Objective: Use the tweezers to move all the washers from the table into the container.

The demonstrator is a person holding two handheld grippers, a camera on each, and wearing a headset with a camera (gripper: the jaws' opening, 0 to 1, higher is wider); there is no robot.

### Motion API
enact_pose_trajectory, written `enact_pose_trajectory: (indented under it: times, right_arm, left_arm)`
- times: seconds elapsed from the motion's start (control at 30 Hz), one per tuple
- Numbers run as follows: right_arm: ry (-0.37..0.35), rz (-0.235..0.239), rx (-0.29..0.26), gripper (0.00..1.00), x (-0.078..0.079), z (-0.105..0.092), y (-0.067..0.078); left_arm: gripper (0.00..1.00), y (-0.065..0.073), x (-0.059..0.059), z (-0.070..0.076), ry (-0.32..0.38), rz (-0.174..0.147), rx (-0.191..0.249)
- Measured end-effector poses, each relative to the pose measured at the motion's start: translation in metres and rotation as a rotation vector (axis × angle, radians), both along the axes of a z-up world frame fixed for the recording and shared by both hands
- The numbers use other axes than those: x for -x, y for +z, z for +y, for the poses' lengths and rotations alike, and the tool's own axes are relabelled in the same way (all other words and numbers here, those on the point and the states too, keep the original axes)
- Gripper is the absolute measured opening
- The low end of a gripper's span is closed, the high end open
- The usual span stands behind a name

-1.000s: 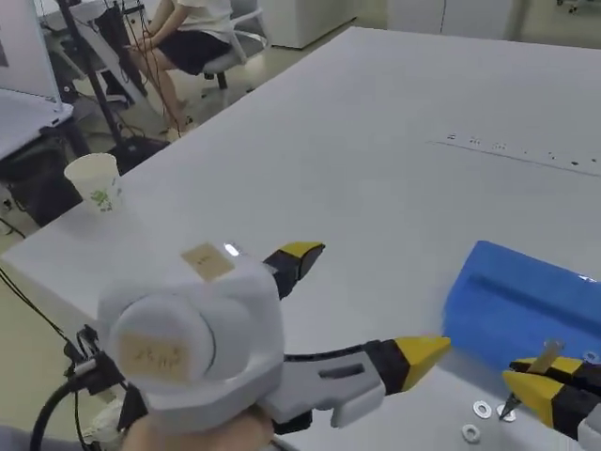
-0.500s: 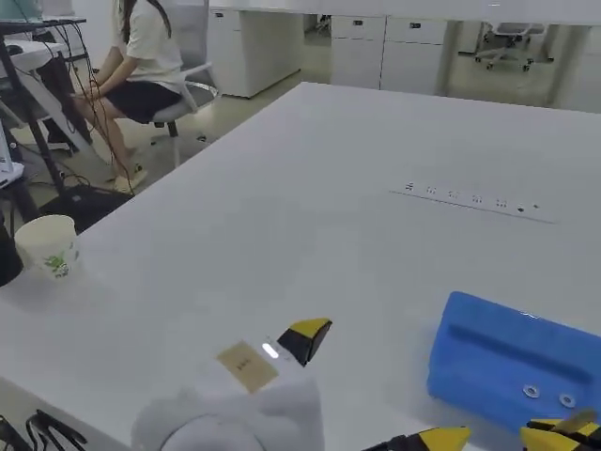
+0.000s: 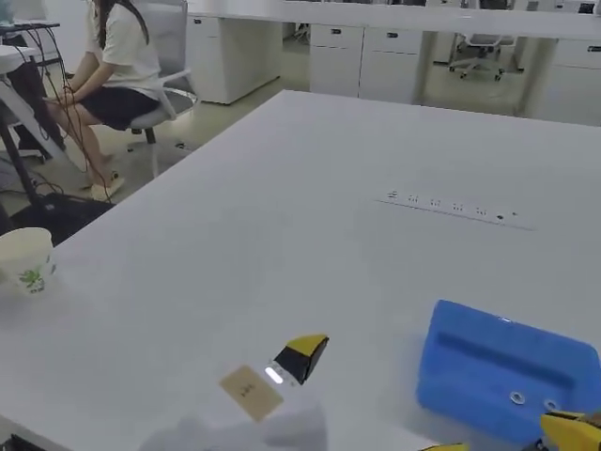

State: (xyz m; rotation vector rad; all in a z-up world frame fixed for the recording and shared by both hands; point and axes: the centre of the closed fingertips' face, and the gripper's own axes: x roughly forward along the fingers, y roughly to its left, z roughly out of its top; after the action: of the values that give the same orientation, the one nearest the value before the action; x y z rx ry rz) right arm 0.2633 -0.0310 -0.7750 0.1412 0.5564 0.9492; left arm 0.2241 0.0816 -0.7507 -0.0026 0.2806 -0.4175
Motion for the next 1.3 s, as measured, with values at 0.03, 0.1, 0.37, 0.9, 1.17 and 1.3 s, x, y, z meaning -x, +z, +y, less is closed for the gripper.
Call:
enact_pose_trajectory:
  times: [0.03,0.1,0.37,0.9,1.17,1.3]
  right_arm:
    - [-0.001,0.001,-0.004,0.02,0.000,0.000,0.002]
    - [-0.010,-0.003,-0.021,0.02,-0.001,-0.001,0.009]
    - [-0.031,-0.037,-0.042,0.02,-0.007,-0.003,0.028]
    - [-0.071,-0.065,-0.058,0.02,-0.028,-0.006,0.044]
    - [-0.050,-0.061,-0.035,0.02,-0.045,0.002,0.038]
    - [-0.058,-0.038,-0.040,0.02,-0.054,0.004,0.032]
  left_arm:
    - [0.77,0.000,0.000,0.000,-0.001,0.001,0.000]
    - [0.77,0.000,0.000,0.000,-0.001,0.002,-0.002]
    - [0.76,0.000,0.001,-0.001,-0.004,0.000,0.000]
    - [0.75,0.000,0.001,0.004,0.016,0.003,-0.007]
    - [0.74,-0.001,0.002,0.004,0.014,0.007,-0.011]
    - [0.74,-0.001,0.002,0.004,0.013,0.008,-0.011]
